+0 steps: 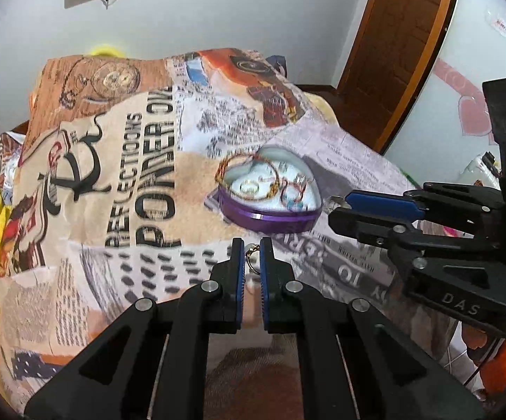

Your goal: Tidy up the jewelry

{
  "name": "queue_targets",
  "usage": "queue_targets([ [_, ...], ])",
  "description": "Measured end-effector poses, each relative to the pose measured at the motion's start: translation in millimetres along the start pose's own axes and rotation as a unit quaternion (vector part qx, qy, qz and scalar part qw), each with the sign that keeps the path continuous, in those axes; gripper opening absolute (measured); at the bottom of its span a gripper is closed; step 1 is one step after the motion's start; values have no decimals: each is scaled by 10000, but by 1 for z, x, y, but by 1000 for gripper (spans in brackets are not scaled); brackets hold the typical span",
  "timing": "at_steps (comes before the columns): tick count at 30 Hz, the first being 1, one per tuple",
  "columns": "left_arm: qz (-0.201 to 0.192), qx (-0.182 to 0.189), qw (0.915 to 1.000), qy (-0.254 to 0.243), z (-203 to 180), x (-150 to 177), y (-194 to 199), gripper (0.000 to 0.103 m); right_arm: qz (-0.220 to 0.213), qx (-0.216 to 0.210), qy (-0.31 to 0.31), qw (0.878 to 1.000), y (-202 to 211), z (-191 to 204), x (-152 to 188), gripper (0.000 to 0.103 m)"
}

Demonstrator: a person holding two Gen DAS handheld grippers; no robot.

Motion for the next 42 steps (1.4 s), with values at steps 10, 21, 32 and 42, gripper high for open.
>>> queue_targets([
  [10, -276, 87, 9996, 30, -6, -37, -2, 6, -364, 150, -95, 9992, 11, -21, -21, 19],
  [21, -93, 251, 9996, -72, -17, -48, -34, 6, -357, 138, -294, 9988, -5, -48, -37, 19],
  [32, 164, 396, 9989, -192, -24, -43, -57, 6, -164, -152, -291, 9993, -23, -52, -43, 20],
  [42, -163, 139, 9998, 26, -6, -56, -25, 7, -337, -36, -331, 9989, -1, -49, -48, 20],
])
Point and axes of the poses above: each gripper's, at about its wrist camera, not at the fingertips, and y roughly against the way its jaws point, z to its left, x to its underside, the point moved 7 cm from there along -y, roughly the way its jaws point, and after that the axes turned 14 degrees about -x, right-handed, at the moved point
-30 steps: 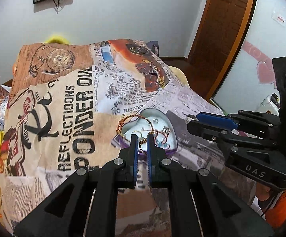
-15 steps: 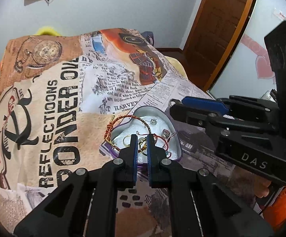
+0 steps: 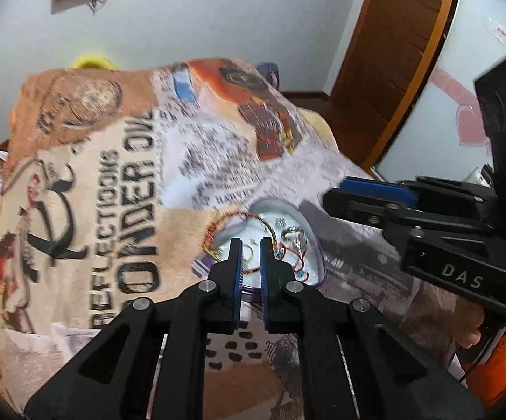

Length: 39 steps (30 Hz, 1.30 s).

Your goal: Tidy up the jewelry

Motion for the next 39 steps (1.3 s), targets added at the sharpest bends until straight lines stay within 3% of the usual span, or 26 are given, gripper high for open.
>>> queue_targets([
  [8, -1024, -363, 9939, 188, 15, -31, 93, 7, -822, 314, 299, 9957, 74, 32, -22, 20],
  [15, -2238, -675, 9719, 273, 16, -40, 195, 9, -1955, 560, 707, 9765, 167, 82, -33, 20],
  [18, -2662, -852, 9596, 310, 12, -35, 233, 18, -2400, 624, 882, 9647, 201, 105, -29, 20],
  [21, -3034, -1036, 9467, 306, 8, -27, 264, 39, -2803, 794, 1048, 9509, 231, 126, -22, 22],
  [23, -3275, -1146, 9373, 316, 4, -20, 284, 57, -3020, 975, 1141, 9414, 246, 137, -15, 34],
  [27, -3491, -1247, 9279, 407, 2, -10, 304, 79, -3316, 1281, 1233, 9265, 263, 152, -5, 57],
  [29, -3573, -1323, 9235, 456, 3, -5, 311, 90, -3413, 1482, 1236, 9199, 266, 154, 0, 75],
  [34, -3613, -1397, 9205, 520, 7, 5, 318, 96, -3579, 1838, 1074, 9092, 266, 150, 6, 103],
  [39, -3528, -1369, 9235, 633, 8, 10, 319, 96, -3516, 1946, 1072, 9094, 268, 153, 8, 103],
])
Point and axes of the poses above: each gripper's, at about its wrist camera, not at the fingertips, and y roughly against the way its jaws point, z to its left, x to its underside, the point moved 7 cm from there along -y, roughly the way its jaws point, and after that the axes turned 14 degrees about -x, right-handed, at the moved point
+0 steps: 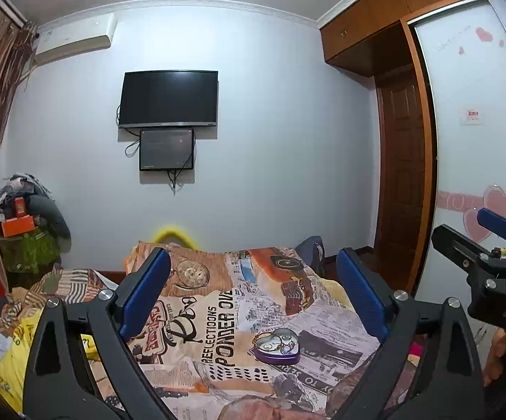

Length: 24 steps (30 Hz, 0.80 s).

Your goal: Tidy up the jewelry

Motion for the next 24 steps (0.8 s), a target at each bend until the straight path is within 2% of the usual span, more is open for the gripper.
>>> queue_targets([
  [24, 92, -12, 9999, 119, 2, 4, 9, 96, 174, -131, -28, 9998, 13, 0, 11, 103],
])
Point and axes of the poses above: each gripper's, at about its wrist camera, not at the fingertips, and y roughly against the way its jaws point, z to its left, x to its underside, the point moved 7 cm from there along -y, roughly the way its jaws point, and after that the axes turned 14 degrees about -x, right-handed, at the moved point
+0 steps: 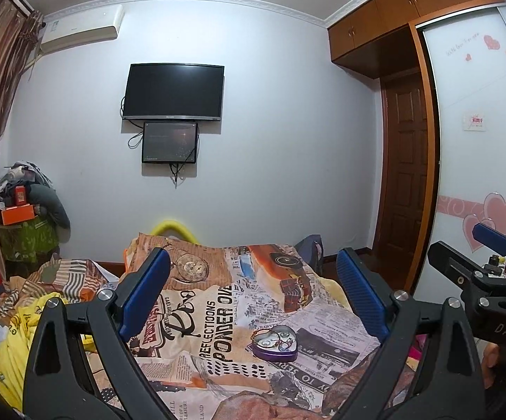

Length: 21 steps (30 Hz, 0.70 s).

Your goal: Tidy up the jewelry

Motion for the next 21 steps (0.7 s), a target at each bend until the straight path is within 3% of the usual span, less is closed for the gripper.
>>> queue_targets([
  [21, -12, 11, 10000, 23, 3, -2, 2, 96, 60, -9, -28, 10000, 1, 1, -4, 103],
])
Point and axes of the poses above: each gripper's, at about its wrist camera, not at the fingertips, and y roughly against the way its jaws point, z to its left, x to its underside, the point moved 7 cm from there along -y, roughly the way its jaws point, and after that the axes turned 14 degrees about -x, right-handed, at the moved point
